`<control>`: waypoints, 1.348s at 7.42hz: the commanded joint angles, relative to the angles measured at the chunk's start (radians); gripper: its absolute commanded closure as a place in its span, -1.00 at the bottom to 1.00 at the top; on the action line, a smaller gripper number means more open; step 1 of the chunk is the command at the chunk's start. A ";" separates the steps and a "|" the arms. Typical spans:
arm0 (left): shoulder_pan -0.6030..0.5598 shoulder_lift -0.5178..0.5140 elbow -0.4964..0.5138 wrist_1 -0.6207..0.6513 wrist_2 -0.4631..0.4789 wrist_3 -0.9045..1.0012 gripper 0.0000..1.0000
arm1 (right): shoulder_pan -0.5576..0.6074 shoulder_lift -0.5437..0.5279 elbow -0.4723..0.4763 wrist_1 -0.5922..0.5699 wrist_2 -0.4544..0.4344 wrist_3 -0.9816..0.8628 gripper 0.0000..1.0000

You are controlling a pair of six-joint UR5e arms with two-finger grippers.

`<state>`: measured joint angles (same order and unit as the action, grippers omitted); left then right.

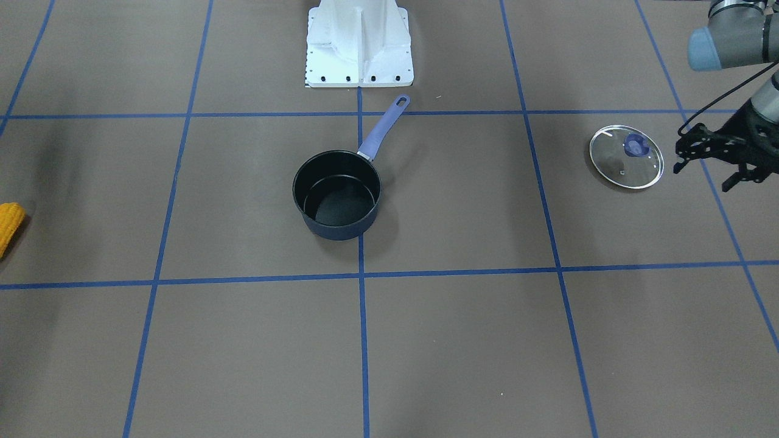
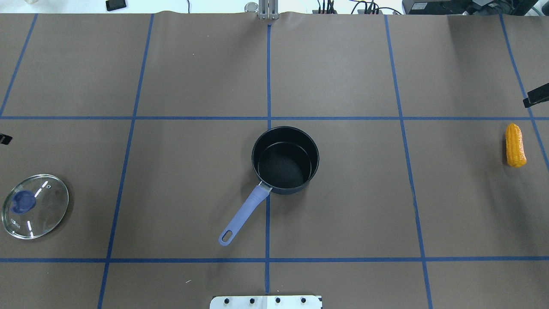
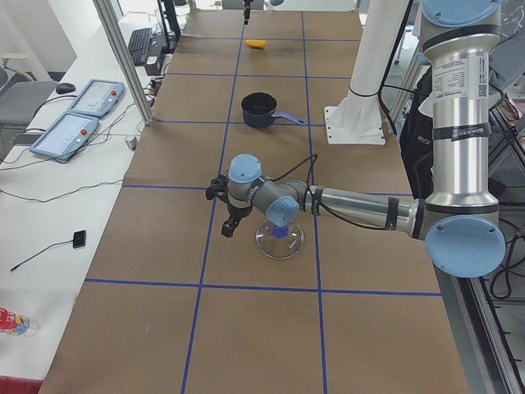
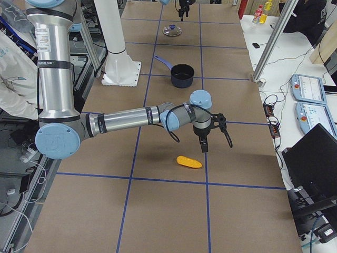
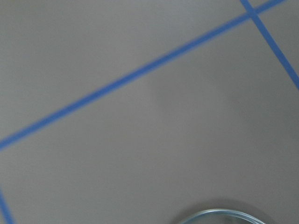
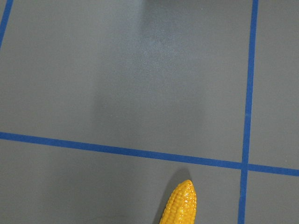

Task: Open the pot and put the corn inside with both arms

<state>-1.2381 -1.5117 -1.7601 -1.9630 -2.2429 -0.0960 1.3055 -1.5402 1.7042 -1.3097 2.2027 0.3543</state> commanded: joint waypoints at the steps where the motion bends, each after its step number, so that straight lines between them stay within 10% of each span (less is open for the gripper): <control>1: -0.189 -0.096 0.013 0.334 -0.020 0.332 -0.98 | 0.000 0.002 -0.011 0.001 0.000 0.000 -1.00; 4: -0.317 -0.081 0.173 0.321 -0.027 0.375 -0.98 | -0.008 -0.001 -0.053 0.026 -0.001 0.014 -1.00; 7: -0.317 -0.073 0.188 0.325 -0.084 0.372 -0.98 | -0.132 -0.008 -0.268 0.425 -0.124 0.315 -1.00; 10: -0.317 -0.073 0.191 0.319 -0.084 0.372 -0.98 | -0.202 -0.018 -0.301 0.500 -0.190 0.397 -0.77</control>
<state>-1.5552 -1.5852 -1.5701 -1.6428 -2.3261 0.2760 1.1372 -1.5506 1.4151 -0.8379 2.0467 0.7253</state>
